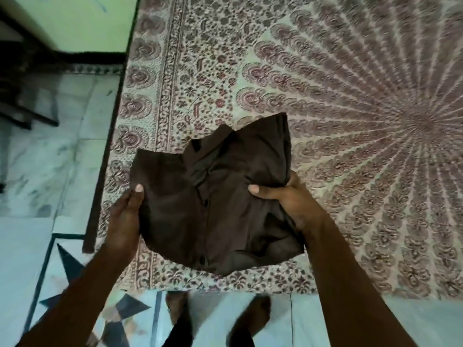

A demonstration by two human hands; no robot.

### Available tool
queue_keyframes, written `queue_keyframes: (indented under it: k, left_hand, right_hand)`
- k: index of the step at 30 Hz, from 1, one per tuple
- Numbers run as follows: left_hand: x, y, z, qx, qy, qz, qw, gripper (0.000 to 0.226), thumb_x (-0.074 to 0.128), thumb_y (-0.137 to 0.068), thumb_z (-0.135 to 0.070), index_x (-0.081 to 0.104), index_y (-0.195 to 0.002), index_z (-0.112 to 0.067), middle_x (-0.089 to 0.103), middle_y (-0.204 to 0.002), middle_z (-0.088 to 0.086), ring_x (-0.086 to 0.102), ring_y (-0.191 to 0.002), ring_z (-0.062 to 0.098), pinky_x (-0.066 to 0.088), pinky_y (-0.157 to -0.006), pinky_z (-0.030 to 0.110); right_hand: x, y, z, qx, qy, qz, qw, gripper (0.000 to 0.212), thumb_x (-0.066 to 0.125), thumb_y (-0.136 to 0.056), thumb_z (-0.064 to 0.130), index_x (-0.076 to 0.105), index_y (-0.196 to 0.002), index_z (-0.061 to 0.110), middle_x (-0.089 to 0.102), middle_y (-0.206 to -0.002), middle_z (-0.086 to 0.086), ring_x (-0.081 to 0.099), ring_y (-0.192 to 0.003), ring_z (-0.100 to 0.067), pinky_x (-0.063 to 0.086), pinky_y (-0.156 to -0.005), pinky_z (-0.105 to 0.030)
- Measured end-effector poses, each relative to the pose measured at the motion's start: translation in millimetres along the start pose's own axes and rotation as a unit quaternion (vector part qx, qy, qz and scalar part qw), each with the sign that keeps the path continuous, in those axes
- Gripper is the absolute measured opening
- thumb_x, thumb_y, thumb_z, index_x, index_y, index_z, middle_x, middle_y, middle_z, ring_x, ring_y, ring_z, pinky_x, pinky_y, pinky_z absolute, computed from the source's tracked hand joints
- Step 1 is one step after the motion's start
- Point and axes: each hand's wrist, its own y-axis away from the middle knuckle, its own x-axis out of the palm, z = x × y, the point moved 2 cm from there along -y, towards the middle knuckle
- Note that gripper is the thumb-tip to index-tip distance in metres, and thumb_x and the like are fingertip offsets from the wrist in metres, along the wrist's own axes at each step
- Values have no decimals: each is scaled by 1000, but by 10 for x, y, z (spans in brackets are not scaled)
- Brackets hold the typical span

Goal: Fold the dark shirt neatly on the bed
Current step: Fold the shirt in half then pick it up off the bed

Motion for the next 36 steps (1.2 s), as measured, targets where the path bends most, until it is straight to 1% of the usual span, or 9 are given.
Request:
queue_keyframes:
  k: [2, 4, 10, 17, 20, 22, 27, 32, 36]
  left_hand:
    - [-343, -46, -48, 61, -69, -5, 996, 27, 58, -105, -32, 75, -114, -13, 78, -102, -11, 72, -93, 0, 58, -88, 22]
    - [-594, -127, -126, 109, -101, -29, 988, 31, 56, -106, -28, 68, -112, 0, 72, -83, -15, 66, -79, -7, 54, -74, 11]
    - [-947, -518, 85, 50, -225, 25, 973, 49, 42, -108, -45, 64, -132, -8, 68, -125, 24, 63, -120, 42, 52, -101, 46]
    - [-1303, -456, 507, 35, -339, 101, 935, 85, 55, -81, -82, 39, -150, -35, 60, -147, 3, 60, -131, 34, 47, -112, 54]
    - [-1404, -335, 654, 35, -352, 127, 927, 84, 77, -87, -51, 34, -156, -28, 53, -153, 2, 55, -135, 27, 44, -115, 42]
    - [-1434, -293, 680, 51, -340, 108, 933, 76, 76, -92, -31, 36, -156, -24, 50, -153, 2, 54, -134, 22, 43, -112, 34]
    - [-1408, -282, 682, 47, -375, 66, 924, 69, 75, -93, -30, 39, -152, -20, 60, -145, 9, 62, -125, 39, 49, -98, 40]
    - [-1205, -262, 495, 63, -472, -39, 878, 75, 79, -87, -33, 36, -142, -8, 50, -141, 22, 49, -128, 50, 48, -101, 64]
    - [-975, -593, 182, 193, -479, -87, 852, 64, 77, -88, -29, 48, -137, -1, 50, -133, 27, 45, -122, 50, 41, -101, 61]
  right_hand:
    - [238, -74, -187, 9, 20, 15, 1000, 55, 89, -61, 7, 73, -114, 8, 79, -112, -7, 76, -104, -27, 64, -82, -38]
    - [436, -154, -320, 0, 48, 13, 999, 46, 87, -69, 2, 74, -113, 9, 79, -110, -7, 76, -103, -26, 64, -80, -35]
    - [575, -402, -763, 24, 115, -57, 991, 31, 79, -82, -4, 75, -111, 7, 81, -97, -3, 78, -93, -23, 64, -88, -43]
    - [514, -292, -1244, 44, 193, -186, 962, 58, 92, -73, 30, 67, -125, 26, 74, -117, 6, 69, -113, -25, 54, -101, -42]
    - [579, -81, -1275, 64, 343, -202, 915, 91, 93, -69, 45, 51, -146, 25, 63, -139, -2, 60, -127, -31, 47, -109, -43]
    - [577, 8, -1372, 63, 380, -172, 906, 97, 94, -71, 34, 41, -151, 22, 57, -145, -6, 56, -132, -34, 43, -108, -43]
    - [468, 133, -1530, 65, 380, -180, 905, 103, 92, -75, 17, 30, -157, 26, 51, -152, -9, 50, -137, -39, 43, -108, -47]
    - [502, 92, -1387, 41, 496, -249, 831, 85, 81, -83, 51, 39, -149, 18, 60, -134, -22, 60, -120, -44, 53, -94, -52]
    - [588, -235, -1140, -87, 535, -306, 783, 56, 68, -96, 42, 55, -139, 9, 53, -130, -26, 50, -120, -48, 45, -97, -53]
